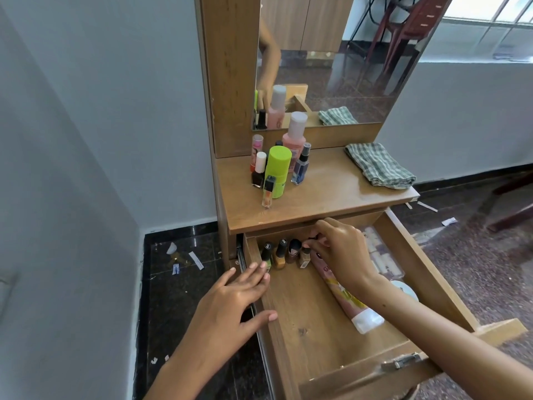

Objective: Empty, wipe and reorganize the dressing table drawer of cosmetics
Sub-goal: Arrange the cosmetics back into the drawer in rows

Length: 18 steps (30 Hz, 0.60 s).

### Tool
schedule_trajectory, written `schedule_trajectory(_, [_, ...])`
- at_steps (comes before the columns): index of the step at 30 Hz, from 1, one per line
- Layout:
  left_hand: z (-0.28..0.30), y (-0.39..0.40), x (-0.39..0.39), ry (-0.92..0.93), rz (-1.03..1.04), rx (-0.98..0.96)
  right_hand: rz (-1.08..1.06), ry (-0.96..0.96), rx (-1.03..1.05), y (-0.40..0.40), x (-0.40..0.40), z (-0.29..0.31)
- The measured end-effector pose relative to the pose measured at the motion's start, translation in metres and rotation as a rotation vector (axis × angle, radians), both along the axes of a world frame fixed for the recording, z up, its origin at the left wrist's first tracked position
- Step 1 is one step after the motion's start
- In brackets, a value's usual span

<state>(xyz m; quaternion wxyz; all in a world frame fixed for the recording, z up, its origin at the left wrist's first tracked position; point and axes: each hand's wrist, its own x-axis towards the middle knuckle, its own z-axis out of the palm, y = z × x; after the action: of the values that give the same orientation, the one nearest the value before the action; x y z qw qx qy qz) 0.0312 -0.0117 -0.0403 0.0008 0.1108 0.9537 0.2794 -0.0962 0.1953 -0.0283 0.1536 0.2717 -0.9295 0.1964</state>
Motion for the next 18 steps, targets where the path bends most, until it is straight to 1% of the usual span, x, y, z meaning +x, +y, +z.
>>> schedule_trajectory(4, [-0.002,-0.001,-0.001,-0.003,-0.015,0.004,0.029,0.028,0.018,0.001,0.003,-0.001])
schedule_trajectory(8, [-0.005,-0.001,-0.002,0.018,-0.010,0.013,0.018,-0.012,0.042,0.002,0.008,-0.004])
schedule_trajectory(11, [-0.005,0.000,-0.001,0.039,0.000,0.027,0.016,-0.001,0.054,0.002,0.010,0.002])
schedule_trajectory(13, [-0.003,0.001,-0.002,0.026,0.003,0.006,0.027,0.059,0.045,-0.001,0.015,0.014])
schedule_trajectory(15, [0.002,0.001,-0.005,0.022,-0.005,-0.020,0.068,0.115,-0.006,-0.009,0.022,0.034])
schedule_trajectory(16, [0.002,0.000,-0.006,0.015,-0.036,-0.069,0.094,0.158,-0.041,-0.016,0.027,0.044])
schedule_trajectory(18, [-0.001,-0.002,-0.012,0.070,-0.083,-0.197,0.167,0.267,-0.079,-0.032,0.030,0.064])
